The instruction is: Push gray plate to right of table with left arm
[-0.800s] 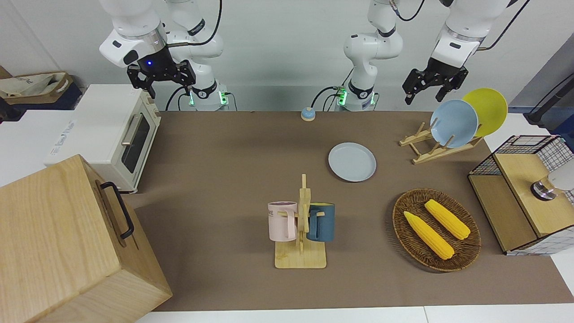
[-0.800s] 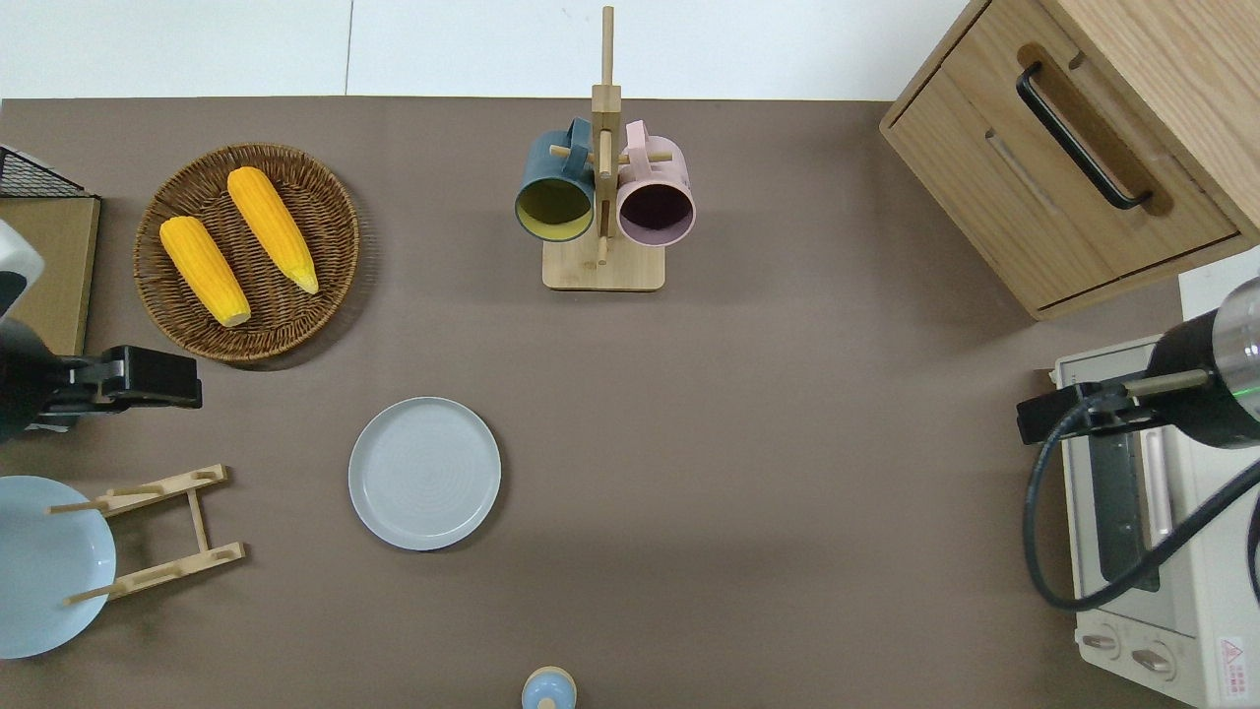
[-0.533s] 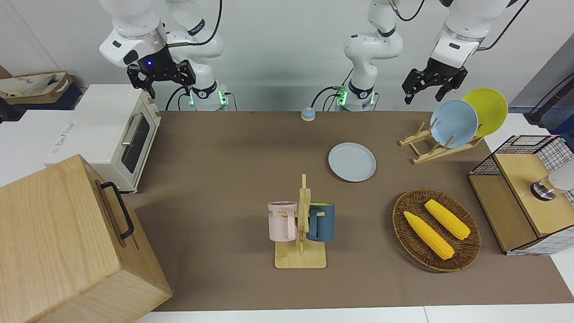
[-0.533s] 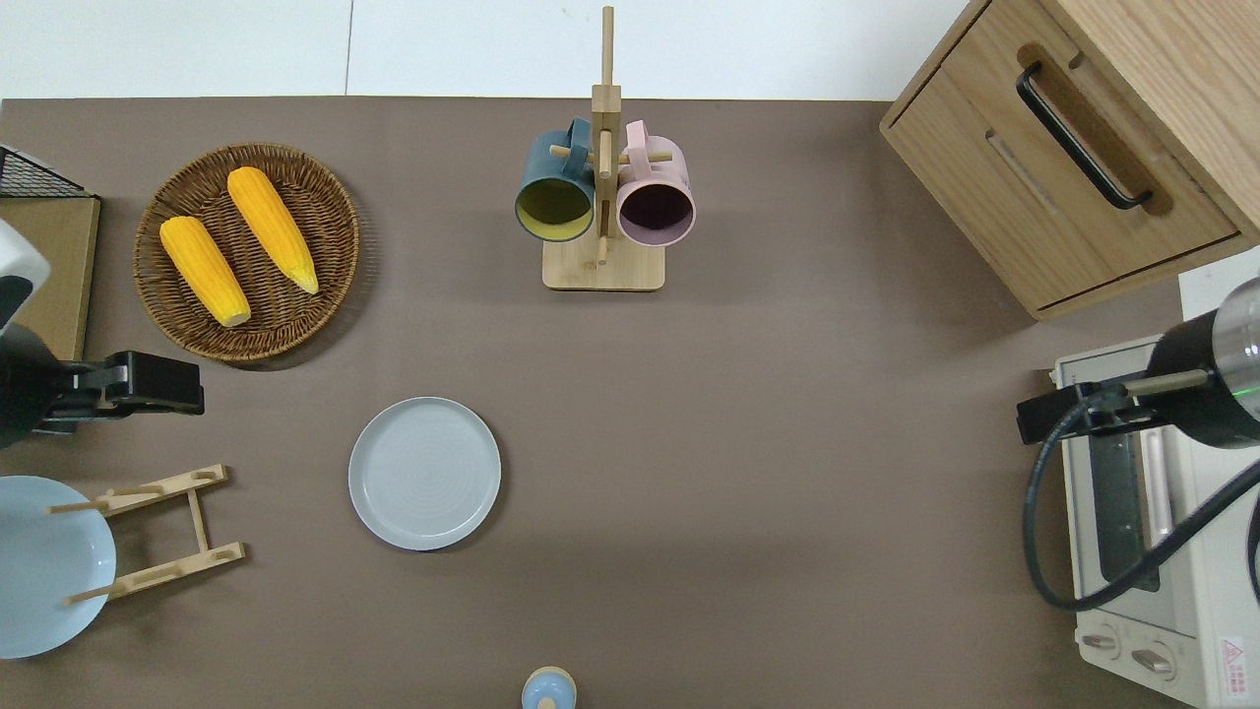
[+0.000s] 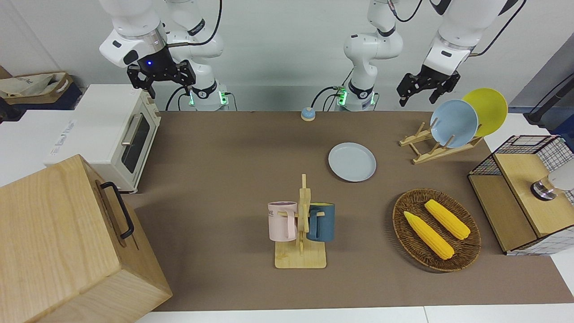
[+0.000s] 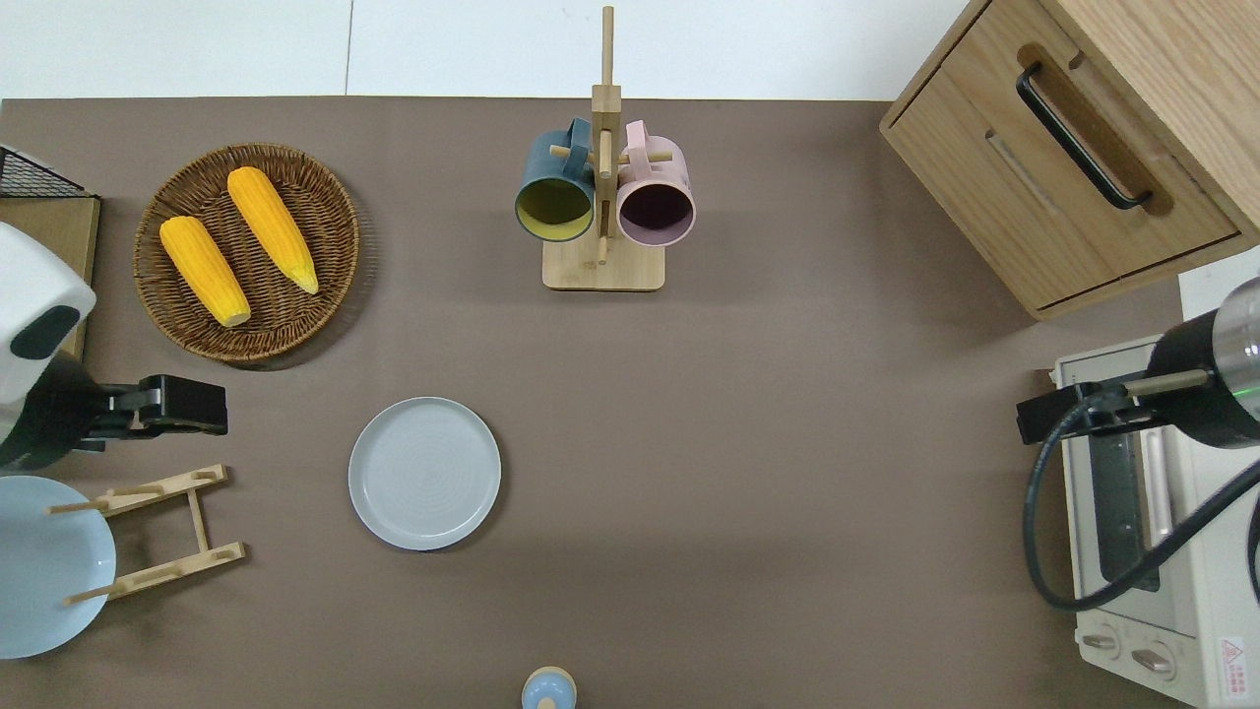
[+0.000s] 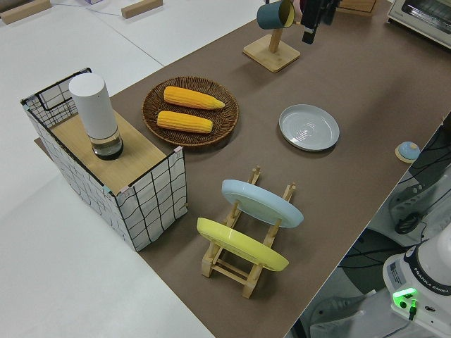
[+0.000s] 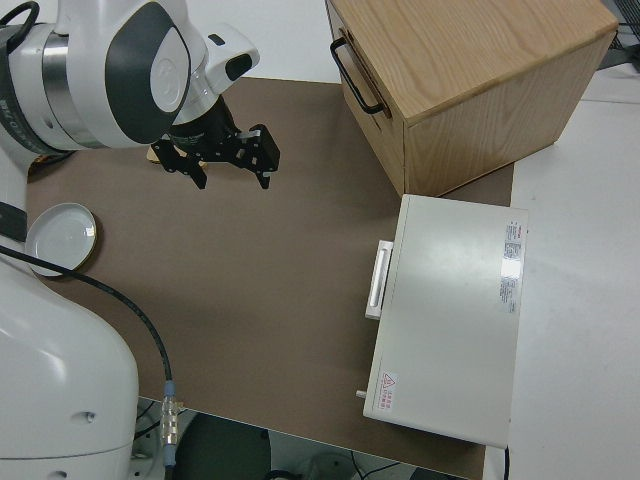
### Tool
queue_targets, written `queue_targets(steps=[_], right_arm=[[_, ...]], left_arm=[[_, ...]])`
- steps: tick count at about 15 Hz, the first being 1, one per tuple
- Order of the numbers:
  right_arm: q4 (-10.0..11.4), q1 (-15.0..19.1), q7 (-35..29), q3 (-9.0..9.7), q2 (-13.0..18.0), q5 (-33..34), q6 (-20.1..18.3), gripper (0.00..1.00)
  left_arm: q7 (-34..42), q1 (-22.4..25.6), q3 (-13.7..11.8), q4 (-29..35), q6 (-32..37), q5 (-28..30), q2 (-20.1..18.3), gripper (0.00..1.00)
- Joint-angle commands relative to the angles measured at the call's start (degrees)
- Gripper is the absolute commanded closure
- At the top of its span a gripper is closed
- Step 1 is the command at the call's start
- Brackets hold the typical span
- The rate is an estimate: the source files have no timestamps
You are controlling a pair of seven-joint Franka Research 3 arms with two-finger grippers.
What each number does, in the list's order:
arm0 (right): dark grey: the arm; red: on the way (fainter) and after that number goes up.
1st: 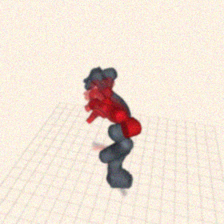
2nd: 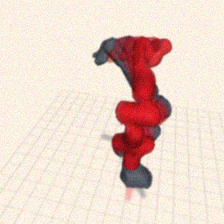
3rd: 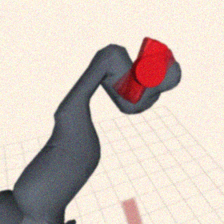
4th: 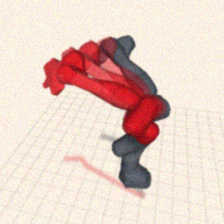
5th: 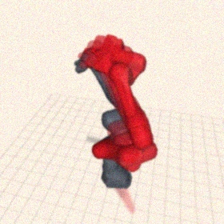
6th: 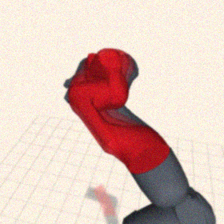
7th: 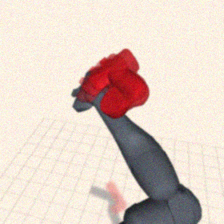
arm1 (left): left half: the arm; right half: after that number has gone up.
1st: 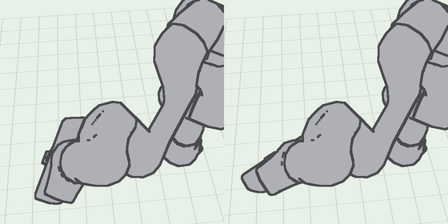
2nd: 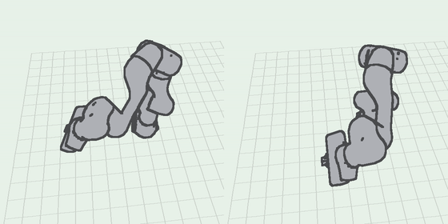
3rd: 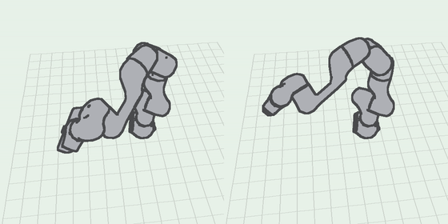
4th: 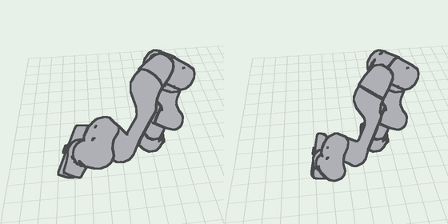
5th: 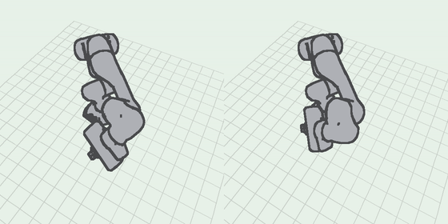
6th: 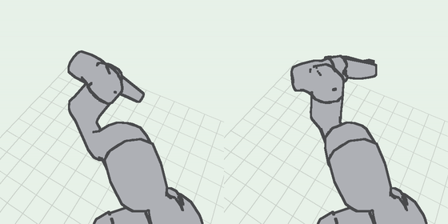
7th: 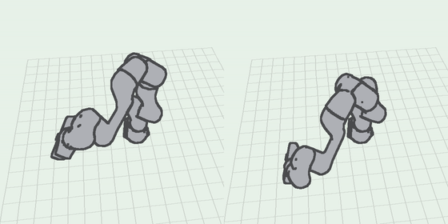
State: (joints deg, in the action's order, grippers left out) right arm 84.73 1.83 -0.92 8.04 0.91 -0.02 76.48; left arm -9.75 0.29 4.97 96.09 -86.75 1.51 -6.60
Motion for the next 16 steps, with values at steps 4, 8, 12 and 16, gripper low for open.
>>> queue_targets(steps=[4,8,12,16], right_arm=[[-0.5,1.1,-0.7,0.92,0.1,-0.2,-0.9,0.017],[-0.5,1.1,-0.7,0.92,0.1,-0.2,-0.9,0.017],[-0.5,1.1,-0.8,0.92,0.1,-0.2,-0.9,0.017],[-0.5,1.1,-0.8,0.92,0.1,-0.2,-0.9,0.017]], left_arm=[[-3.0,-1.3,1.3,29.0,-20.0,1.7,-13.6,0.0],[-4.0,-1.2,3.2,38.5,-30.0,1.7,-13.8,0.0],[-4.4,-1.3,3.3,48.6,-42.4,1.7,-13.5,0.01],[-4.5,-1.3,3.8,51.9,-50.0,1.7,-8.9,0.01]])
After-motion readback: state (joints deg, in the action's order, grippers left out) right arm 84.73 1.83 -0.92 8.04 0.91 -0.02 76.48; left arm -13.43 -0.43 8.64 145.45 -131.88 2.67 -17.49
